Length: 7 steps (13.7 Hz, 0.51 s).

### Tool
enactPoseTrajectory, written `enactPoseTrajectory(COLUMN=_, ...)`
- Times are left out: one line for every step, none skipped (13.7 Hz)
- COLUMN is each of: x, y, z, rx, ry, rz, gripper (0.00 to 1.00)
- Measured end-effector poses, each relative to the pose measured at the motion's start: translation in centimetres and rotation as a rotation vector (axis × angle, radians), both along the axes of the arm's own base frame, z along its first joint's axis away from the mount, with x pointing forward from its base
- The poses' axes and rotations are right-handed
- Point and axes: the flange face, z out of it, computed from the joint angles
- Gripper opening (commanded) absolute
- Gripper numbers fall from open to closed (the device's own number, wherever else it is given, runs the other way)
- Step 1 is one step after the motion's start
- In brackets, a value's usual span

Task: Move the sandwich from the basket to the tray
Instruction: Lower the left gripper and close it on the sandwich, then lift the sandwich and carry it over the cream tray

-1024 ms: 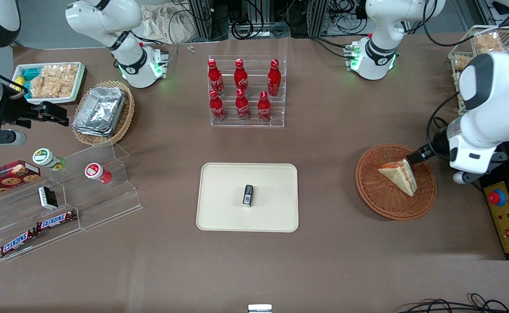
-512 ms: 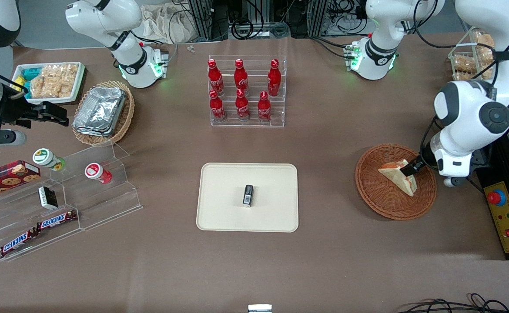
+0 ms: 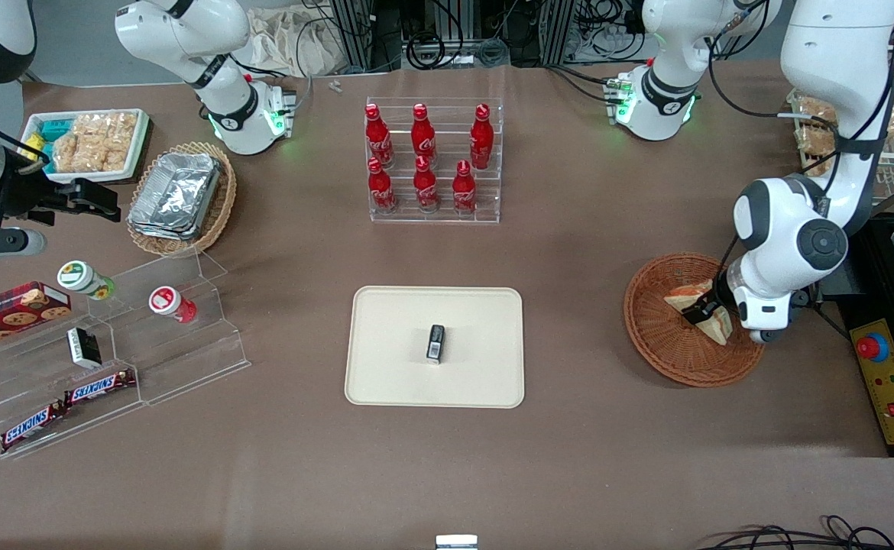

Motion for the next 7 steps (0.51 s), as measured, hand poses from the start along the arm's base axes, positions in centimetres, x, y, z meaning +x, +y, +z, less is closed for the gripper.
enactPoseTrajectory(x=0.0, y=0.0, z=-0.3, rx=0.001, ry=0.005, rz=-0.001, gripper=0.18)
enactPoseTrajectory(x=-0.1, y=0.0, z=-0.4, rx=0.003, ry=0.007, rz=-0.004, gripper=0.00)
enactPoseTrajectory(x=-0.1, y=0.0, z=-0.4, rx=0.004, ry=0.007, rz=-0.006, gripper=0.00)
enactPoseTrajectory(x=0.0, y=0.0, z=-0.4, rx=0.005, ry=0.007, rz=-0.007, gripper=0.00)
enactPoseTrajectory(x=0.0, y=0.0, z=-0.3, rx=0.006, ry=0.004, rz=-0.008, gripper=0.00)
enactPoseTrajectory(x=0.1, y=0.0, z=0.1, rx=0.007, ry=-0.001, rz=-0.009, gripper=0.00)
enactPoseTrajectory(x=0.3, y=0.0, z=0.9, rx=0.008, ry=-0.001, rz=-0.010, gripper=0.00)
